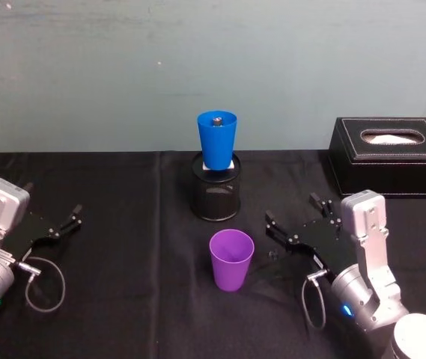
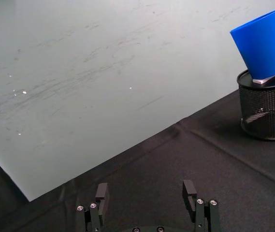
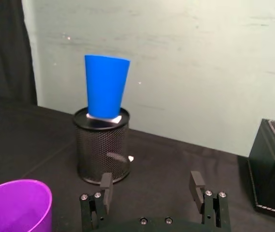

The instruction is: Pick up one cup with a gripper and tap it against the other cup.

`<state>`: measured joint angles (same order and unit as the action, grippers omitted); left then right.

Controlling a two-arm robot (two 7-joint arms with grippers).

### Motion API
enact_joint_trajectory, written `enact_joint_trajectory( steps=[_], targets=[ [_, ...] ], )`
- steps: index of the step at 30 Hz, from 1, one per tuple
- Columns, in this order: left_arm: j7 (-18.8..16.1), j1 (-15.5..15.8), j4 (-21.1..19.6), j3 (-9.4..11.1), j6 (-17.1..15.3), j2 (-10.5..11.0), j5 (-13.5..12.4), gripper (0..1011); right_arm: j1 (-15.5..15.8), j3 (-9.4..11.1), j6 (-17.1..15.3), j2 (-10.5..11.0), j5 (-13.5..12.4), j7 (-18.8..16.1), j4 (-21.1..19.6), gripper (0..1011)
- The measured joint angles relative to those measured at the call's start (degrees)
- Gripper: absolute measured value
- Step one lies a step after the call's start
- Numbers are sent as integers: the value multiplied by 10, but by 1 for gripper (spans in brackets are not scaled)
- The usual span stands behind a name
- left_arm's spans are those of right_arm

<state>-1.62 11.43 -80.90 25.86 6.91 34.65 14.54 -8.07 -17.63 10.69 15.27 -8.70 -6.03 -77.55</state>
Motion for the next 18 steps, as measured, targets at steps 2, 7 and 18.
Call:
enact_joint_trajectory(
  steps=[2,7,18],
  targets=[
    [0,0,0,0,0,0,0,1000,0,1,-4,1,-1,0,-3,1002],
    [0,0,0,0,0,0,0,1000,1,2,-11,2,-3,0,-7,1002],
    [0,0,0,0,0,0,0,1000,2,3,-20,3,-7,1,-12,1002]
  ],
)
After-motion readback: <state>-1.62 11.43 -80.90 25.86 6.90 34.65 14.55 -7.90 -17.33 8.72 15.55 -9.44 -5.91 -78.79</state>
